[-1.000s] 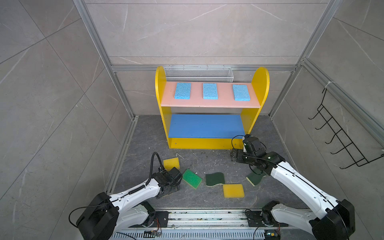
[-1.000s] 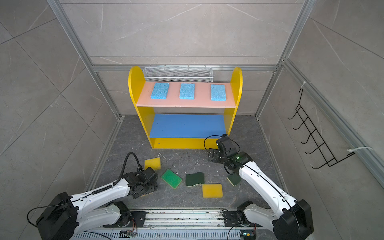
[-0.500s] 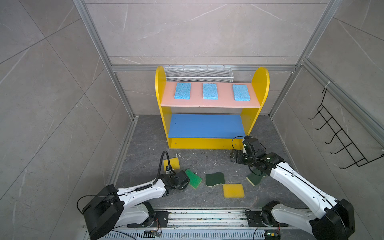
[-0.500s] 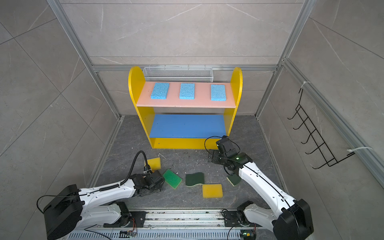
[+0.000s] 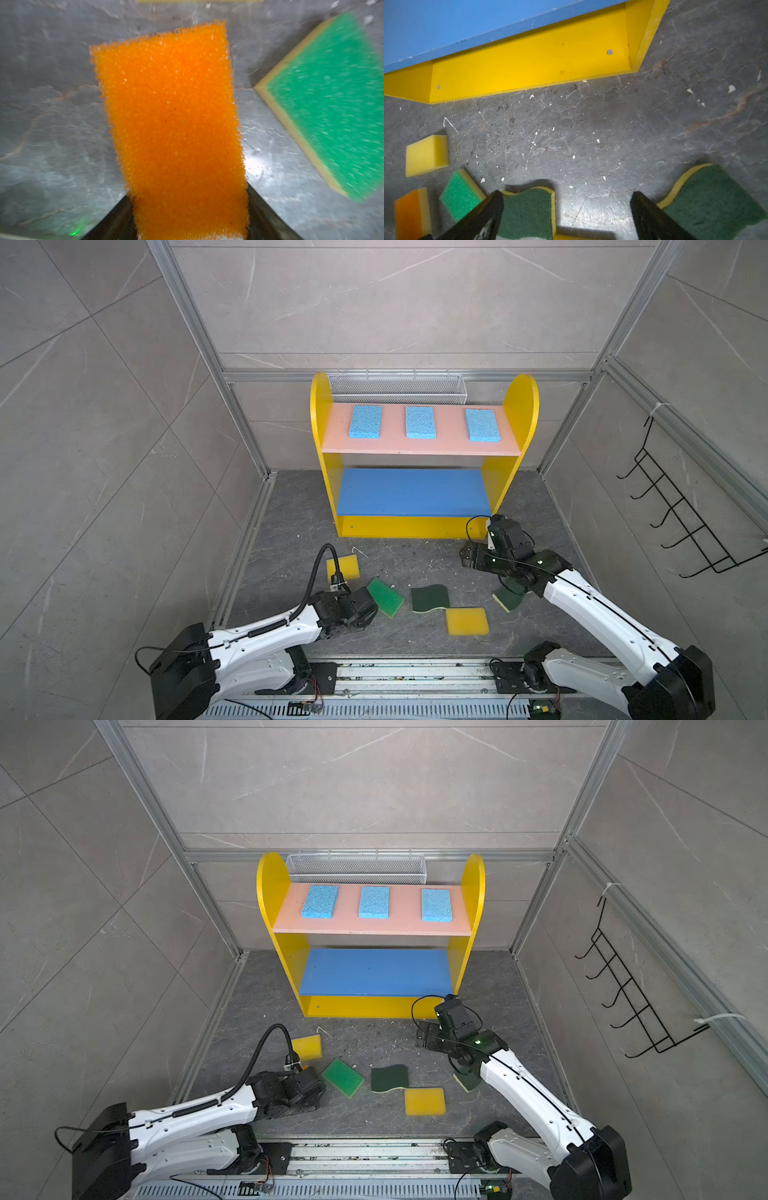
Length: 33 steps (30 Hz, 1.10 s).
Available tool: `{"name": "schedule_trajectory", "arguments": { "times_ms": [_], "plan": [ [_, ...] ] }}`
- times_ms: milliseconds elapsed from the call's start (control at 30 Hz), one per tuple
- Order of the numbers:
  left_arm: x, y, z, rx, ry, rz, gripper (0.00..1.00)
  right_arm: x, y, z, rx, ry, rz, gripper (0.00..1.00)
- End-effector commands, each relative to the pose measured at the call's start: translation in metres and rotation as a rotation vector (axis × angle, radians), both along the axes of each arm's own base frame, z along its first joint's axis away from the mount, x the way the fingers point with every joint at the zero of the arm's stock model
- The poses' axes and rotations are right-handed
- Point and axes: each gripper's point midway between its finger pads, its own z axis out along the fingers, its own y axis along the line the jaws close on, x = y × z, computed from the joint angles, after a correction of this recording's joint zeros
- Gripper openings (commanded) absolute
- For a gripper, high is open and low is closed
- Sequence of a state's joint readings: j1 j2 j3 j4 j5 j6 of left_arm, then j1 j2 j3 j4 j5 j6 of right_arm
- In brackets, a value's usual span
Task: Place and organize the cleaning sponges onto the shelf
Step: 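Lift the orange sponge and carry it toward the blue lower shelf with the left gripper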
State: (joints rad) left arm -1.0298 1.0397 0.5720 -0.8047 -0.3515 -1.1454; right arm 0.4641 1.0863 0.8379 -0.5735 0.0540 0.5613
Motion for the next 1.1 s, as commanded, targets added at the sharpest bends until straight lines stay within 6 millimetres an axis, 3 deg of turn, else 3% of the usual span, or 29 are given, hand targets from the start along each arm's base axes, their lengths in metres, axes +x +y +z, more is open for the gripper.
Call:
{"name": "schedule_trajectory", "arguments": {
  "times_ms": [0, 233, 933, 1067],
  "plan": [
    [0.009, 0.004, 0.032, 0.030, -0.078, -0.050, 0.70, -0.005, 0.006, 0.001, 0.040, -0.027, 0.045, 0.97],
    [0.028, -0.016, 0.073, 0.022, -0.178, -0.169, 0.70, -0.012, 0.007, -0.002, 0.056, -0.038, 0.068, 0.97],
    [0.054, -0.035, 0.119, 0.040, -0.360, -0.320, 0.71, -0.019, 0.011, 0.000, 0.084, -0.062, 0.108, 0.97],
    [0.054, -0.037, 0.120, 0.044, -0.360, -0.330, 0.71, -0.019, 0.013, -0.002, 0.092, -0.055, 0.114, 0.96]
  ]
}}
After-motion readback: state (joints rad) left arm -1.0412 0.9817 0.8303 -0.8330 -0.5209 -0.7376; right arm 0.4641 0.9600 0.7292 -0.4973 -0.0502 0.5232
